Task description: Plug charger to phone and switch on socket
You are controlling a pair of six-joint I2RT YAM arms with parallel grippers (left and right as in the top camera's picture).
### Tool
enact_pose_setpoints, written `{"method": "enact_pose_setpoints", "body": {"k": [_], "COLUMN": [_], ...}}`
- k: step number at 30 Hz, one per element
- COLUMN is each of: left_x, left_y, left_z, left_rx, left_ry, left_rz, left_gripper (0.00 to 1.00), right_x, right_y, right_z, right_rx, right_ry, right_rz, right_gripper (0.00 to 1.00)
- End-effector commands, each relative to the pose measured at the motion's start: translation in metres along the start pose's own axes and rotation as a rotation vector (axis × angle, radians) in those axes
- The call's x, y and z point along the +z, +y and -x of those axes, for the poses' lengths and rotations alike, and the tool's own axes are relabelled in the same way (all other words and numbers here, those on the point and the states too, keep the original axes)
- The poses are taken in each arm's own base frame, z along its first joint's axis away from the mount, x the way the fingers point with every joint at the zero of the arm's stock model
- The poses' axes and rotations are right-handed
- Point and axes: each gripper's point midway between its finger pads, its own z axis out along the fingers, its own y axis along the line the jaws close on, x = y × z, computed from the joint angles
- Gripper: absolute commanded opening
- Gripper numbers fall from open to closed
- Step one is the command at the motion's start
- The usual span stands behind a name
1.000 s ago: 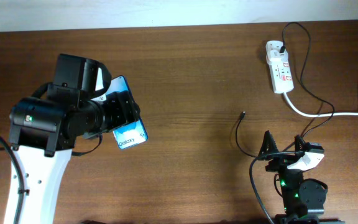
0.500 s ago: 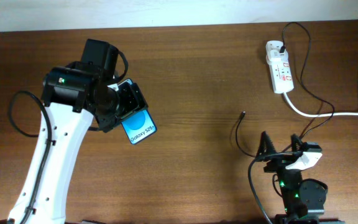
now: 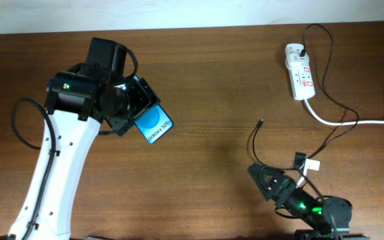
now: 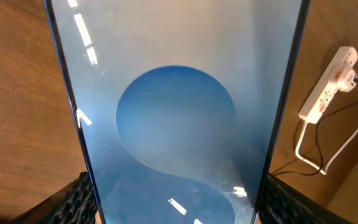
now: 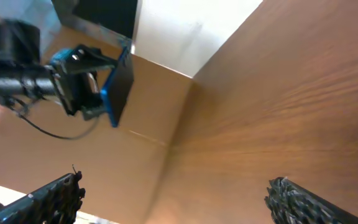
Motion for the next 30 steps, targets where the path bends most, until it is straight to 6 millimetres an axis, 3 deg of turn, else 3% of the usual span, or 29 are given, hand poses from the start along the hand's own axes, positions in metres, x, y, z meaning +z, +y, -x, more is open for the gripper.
{"method": "enact_pose_setpoints", "body": {"k": [1,5,14,18,22,25,27,30], "left_x": [0.004,0.018,0.022,0.022,0.022,0.022,0.022,0.022], "left_y": [-0.005,-0.003,-0.006,-0.006,-0.005,-0.005,-0.006,-0.016], "left_z": [0.007,0.009,0.013,0.013,0.011,0.011,0.012,0.012], "left_rx": [-0.012,-0.020,-0.018,-0.018,-0.019,-0.019,-0.019,-0.013], "left_ry": [-0.017,0.008,0.002,0.004,0.011,0.012,0.009,0.016], "left_rz": [0.001,0.031,0.024,0.026,0.028,0.028,0.024,-0.023], "left_gripper": [0.40,0.40,0.41,0.41,0.42,0.42,0.42,0.42], "right_x": [-0.001,-0.002,0.006,0.029,0.057,0.071,0.082,0.103], "right_y": [0.020,0.046,0.047,0.055,0.063,0.088,0.078,0.062], "right_z": [-0.004,-0.004,0.014,0.044,0.074,0.075,0.071,0.048], "right_rx": [0.043,-0.058,-0.182,-0.295,-0.293,-0.302,-0.253,-0.206], "right_ry": [0.035,0.034,0.002,0.048,0.154,0.304,0.354,0.438], "right_rz": [0.082,0.172,0.090,0.002,-0.068,0.046,0.044,0.028], "right_gripper": [0.98,0.98,0.98,0.98,0.98,0.98,0.98,0.98]}}
